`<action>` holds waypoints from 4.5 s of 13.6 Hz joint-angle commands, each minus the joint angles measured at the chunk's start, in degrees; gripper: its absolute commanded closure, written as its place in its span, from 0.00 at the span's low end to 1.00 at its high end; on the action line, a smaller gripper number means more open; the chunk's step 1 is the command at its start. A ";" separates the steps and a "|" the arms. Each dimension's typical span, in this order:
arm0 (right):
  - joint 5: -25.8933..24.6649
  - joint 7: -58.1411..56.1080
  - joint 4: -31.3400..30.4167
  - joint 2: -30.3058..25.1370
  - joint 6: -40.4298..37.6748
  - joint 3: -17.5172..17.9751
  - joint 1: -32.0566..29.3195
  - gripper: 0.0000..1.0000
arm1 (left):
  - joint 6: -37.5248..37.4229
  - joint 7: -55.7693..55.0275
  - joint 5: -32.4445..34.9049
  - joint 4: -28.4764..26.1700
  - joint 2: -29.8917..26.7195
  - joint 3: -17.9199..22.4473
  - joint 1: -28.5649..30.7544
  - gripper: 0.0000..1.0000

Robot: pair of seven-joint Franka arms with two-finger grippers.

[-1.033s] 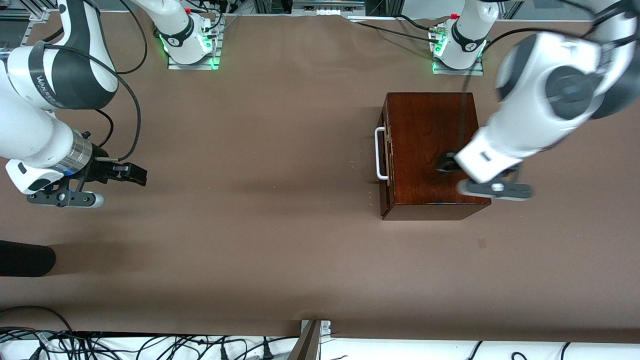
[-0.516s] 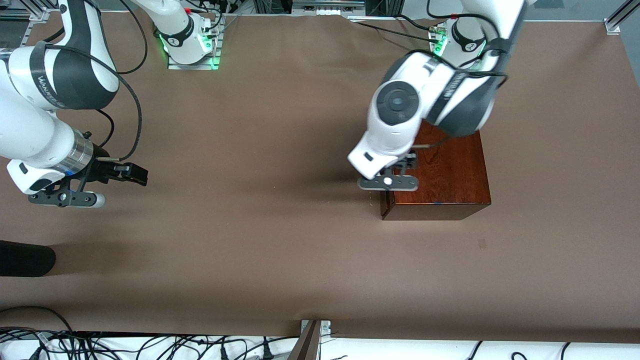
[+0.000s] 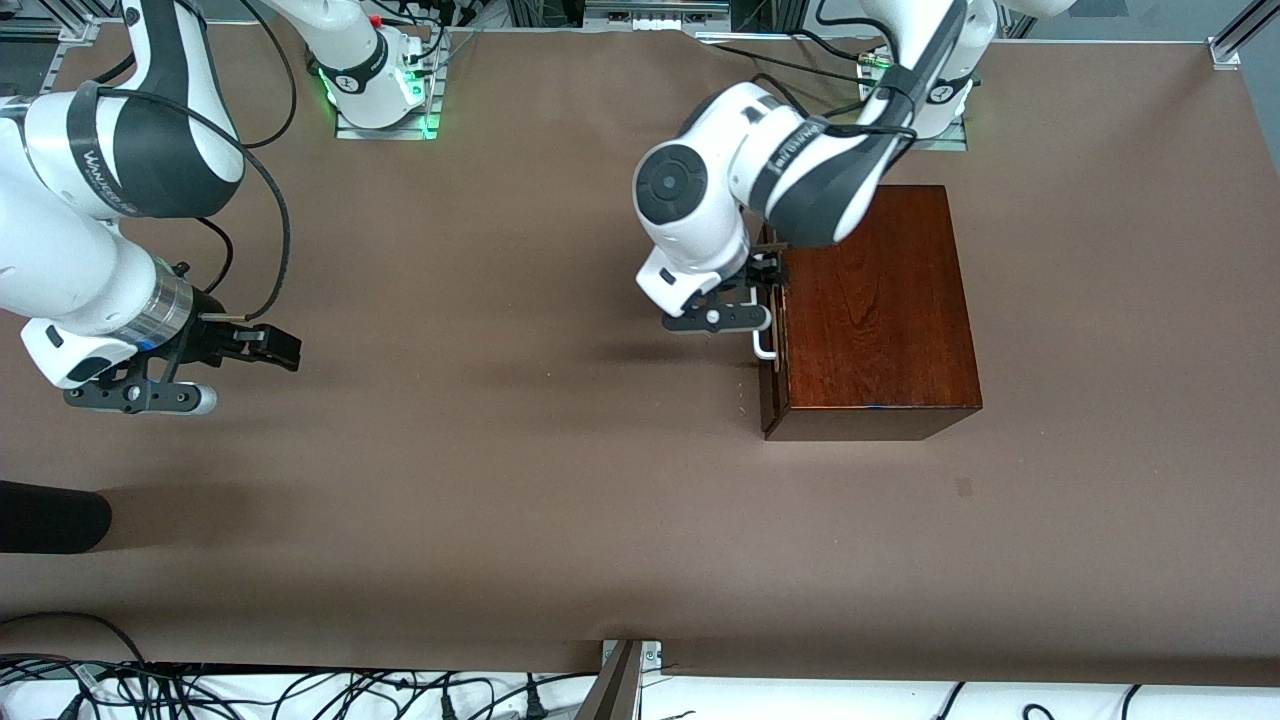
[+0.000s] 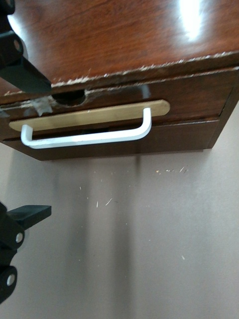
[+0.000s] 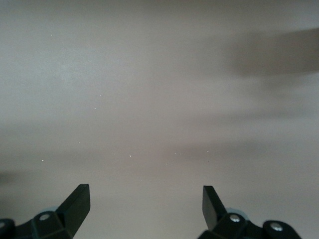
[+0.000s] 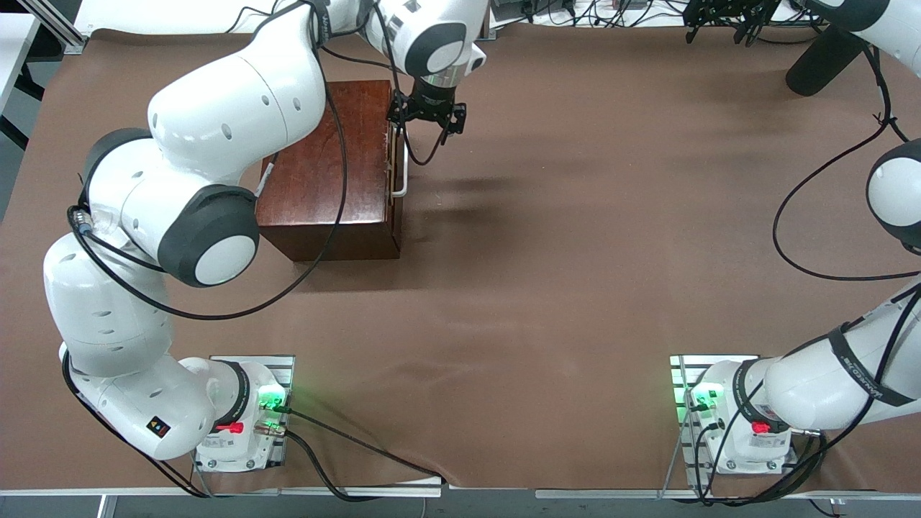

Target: Open drawer, take yellow block, close drawer

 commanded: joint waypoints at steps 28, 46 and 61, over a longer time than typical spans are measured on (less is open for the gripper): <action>-0.39 3.68 0.56 1.33 -1.13 -0.01 0.30 0.00 | 26.90 -3.85 6.02 -23.95 -3.83 0.47 0.84 0.00; -0.47 2.89 0.65 0.98 -3.59 -0.54 -0.40 0.00 | 21.45 -4.38 5.76 -23.34 -7.18 0.38 -0.21 0.00; -0.47 2.80 0.56 1.06 -3.68 -0.72 -0.49 0.00 | 21.01 -7.81 6.02 -22.71 -5.68 0.47 -1.80 0.00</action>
